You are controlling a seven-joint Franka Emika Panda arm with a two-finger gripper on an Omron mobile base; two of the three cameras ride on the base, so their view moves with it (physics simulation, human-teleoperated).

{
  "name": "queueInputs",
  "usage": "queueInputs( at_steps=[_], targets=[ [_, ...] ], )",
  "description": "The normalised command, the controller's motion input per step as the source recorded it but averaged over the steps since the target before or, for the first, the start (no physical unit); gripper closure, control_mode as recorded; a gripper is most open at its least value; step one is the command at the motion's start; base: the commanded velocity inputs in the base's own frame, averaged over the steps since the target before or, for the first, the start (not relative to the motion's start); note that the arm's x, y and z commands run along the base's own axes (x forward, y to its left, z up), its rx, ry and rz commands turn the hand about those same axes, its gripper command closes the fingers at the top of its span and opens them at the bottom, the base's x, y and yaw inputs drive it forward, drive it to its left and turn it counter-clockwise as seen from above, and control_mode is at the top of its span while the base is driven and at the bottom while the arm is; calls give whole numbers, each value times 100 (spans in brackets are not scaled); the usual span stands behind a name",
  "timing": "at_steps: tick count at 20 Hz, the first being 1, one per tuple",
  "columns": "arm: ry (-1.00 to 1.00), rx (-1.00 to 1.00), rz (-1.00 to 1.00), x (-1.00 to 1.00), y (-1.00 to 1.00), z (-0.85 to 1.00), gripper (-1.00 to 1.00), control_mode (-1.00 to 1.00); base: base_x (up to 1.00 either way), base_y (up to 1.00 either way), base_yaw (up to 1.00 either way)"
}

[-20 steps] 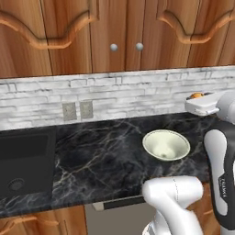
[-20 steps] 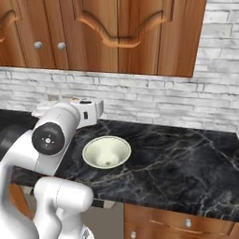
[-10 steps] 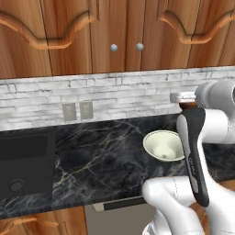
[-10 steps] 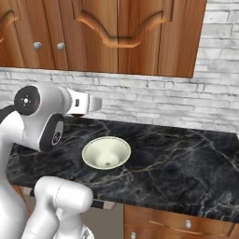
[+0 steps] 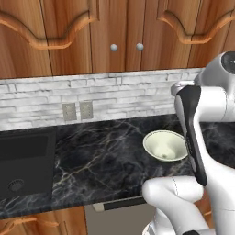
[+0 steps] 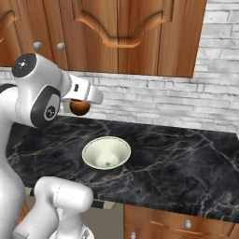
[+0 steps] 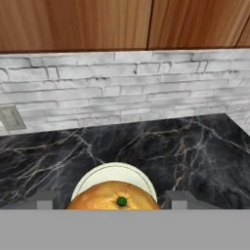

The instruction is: Open the cabinet. Pick the orange and tangerine from the cabinet and place them into the bowl. Then close the cabinet.

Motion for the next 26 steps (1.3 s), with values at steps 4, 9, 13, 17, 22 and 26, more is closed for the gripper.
queueInputs(
  at_steps=[4,9,13,17,22,26],
  targets=[
    [0,0,0,0,-1,-45,100,-100,0,0,0],
    [0,0,0,0,-13,-58,100,-100,0,0,0],
    [0,0,0,0,-14,-54,100,-100,0,0,0],
    [2,2,0,10,-4,-45,100,-100,0,0,0],
    [8,1,0,18,0,-48,100,-100,0,0,0],
    [10,0,0,42,0,-47,100,-100,0,0,0]
  ],
)
